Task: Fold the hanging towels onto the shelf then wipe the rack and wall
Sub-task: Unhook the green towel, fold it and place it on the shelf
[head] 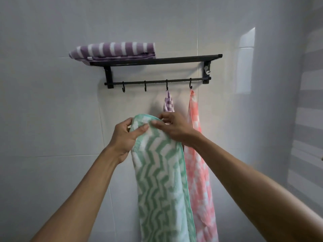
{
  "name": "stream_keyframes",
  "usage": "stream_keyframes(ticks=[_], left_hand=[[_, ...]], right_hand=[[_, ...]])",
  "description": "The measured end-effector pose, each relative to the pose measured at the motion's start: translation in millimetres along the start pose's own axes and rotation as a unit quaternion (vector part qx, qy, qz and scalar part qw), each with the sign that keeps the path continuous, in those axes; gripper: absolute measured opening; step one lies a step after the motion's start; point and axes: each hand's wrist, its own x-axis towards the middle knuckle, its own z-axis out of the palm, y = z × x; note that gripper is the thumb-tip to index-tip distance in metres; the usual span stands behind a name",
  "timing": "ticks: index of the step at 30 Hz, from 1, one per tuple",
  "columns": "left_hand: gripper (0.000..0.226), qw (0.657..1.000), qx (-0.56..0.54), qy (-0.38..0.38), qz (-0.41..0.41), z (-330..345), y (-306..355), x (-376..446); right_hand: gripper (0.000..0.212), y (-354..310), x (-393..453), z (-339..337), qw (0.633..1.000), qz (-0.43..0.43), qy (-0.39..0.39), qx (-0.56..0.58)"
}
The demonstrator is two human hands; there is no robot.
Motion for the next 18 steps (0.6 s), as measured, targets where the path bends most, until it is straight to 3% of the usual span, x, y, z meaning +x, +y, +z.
stream_keyframes(ticks=[5,7,11,14,17,18], left_hand=[[0.028,0.980,0.053,0.177,0.074,-29.6,15.3,6.0],[0.034,0.969,0.078,0.218,0.087,-49.8,15.0,7.9],[0.032,0.947,0.198,0.239,0.089,-80.5,-3.1,3.2],[0.025,0.953,0.228,0.184,0.076,-78.2,-10.1,-7.3],[0.057,0.961,0.269,0.026,0.054,-58.2,-8.1,-17.2],[0.055,0.960,0.277,-0.009,0.047,-53.7,-8.2,-17.7]], right_hand=[[0.034,45.0,-17.0,2.4,0.978,0.110,-0.149,-0.091],[0.032,69.3,-23.0,9.6,0.981,0.141,-0.110,-0.073],[0.021,74.6,-15.7,24.8,0.990,0.105,0.081,-0.040],[0.019,42.8,-3.9,39.7,0.984,0.035,0.129,-0.118],[0.016,16.6,9.6,60.8,0.987,-0.026,0.085,-0.133],[0.017,11.8,13.1,67.0,0.989,-0.041,0.070,-0.125]])
